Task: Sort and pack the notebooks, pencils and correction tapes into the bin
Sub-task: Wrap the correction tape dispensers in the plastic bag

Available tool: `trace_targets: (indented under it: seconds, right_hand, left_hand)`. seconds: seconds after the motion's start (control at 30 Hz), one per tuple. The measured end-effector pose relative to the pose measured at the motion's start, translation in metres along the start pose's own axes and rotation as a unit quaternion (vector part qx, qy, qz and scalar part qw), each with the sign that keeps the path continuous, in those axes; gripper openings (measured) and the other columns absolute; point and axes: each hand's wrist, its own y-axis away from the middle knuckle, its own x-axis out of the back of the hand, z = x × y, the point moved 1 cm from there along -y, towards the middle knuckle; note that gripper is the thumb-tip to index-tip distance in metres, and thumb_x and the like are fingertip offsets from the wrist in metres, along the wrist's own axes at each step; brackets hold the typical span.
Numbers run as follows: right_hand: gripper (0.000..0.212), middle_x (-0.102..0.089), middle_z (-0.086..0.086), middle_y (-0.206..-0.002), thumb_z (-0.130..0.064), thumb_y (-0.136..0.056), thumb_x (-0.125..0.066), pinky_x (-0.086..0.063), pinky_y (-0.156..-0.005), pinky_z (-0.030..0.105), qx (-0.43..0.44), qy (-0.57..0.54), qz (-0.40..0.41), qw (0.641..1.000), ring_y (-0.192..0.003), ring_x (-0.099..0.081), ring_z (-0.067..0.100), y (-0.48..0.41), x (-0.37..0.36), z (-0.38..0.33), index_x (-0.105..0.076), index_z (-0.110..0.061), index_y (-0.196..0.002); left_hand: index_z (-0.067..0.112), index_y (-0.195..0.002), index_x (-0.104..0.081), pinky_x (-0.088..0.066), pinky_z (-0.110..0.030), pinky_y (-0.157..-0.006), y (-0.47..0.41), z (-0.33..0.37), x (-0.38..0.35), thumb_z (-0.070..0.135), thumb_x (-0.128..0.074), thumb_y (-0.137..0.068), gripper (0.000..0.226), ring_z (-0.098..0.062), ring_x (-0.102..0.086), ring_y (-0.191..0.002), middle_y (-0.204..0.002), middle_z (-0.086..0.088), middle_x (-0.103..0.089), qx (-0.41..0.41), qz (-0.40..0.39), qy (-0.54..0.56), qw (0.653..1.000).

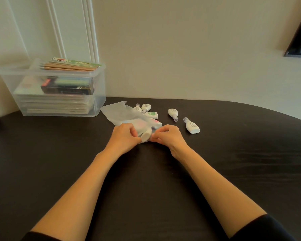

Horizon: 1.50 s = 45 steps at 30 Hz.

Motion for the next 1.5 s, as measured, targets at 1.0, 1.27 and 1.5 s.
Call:
trace_targets:
  seconds: [1.0,1.27,1.5]
  right_hand:
    - [0.019,-0.045,0.008,-0.097,-0.022,-0.089,-0.054,-0.037,-0.073,0.030,0.171,0.360,0.048,0.916,-0.095,-0.045,0.025,-0.033,0.004,0.006,-0.048,-0.014,-0.074]
    - [0.031,-0.045,0.007,-0.077,-0.004,-0.082,-0.051,-0.028,-0.059,0.027,0.171,0.320,-0.099,0.927,-0.070,-0.037,0.017,-0.028,0.005,0.000,-0.031,-0.015,-0.060]
    - [0.014,-0.056,0.010,-0.075,-0.010,-0.079,-0.052,-0.035,-0.061,0.028,0.160,0.148,0.019,0.976,-0.067,-0.048,0.022,-0.032,0.018,-0.001,-0.054,-0.008,-0.065]
  left_hand:
    - [0.011,-0.103,-0.045,-0.034,-0.028,-0.061,0.000,0.006,-0.016,0.046,-0.061,-0.082,0.044,-0.017,-0.041,-0.080,-0.107,-0.007,-0.041,-0.002,0.079,-0.160,0.984]
    - [0.004,-0.109,-0.045,-0.034,-0.034,-0.066,-0.008,0.002,-0.011,0.019,-0.053,-0.089,0.026,-0.036,-0.052,-0.098,-0.109,-0.016,-0.052,0.051,0.103,-0.129,0.985]
    - [0.006,-0.104,-0.046,-0.036,-0.033,-0.064,-0.012,0.004,-0.015,0.015,-0.046,-0.091,0.016,-0.032,-0.054,-0.089,-0.099,-0.013,-0.055,0.030,0.088,-0.175,0.980]
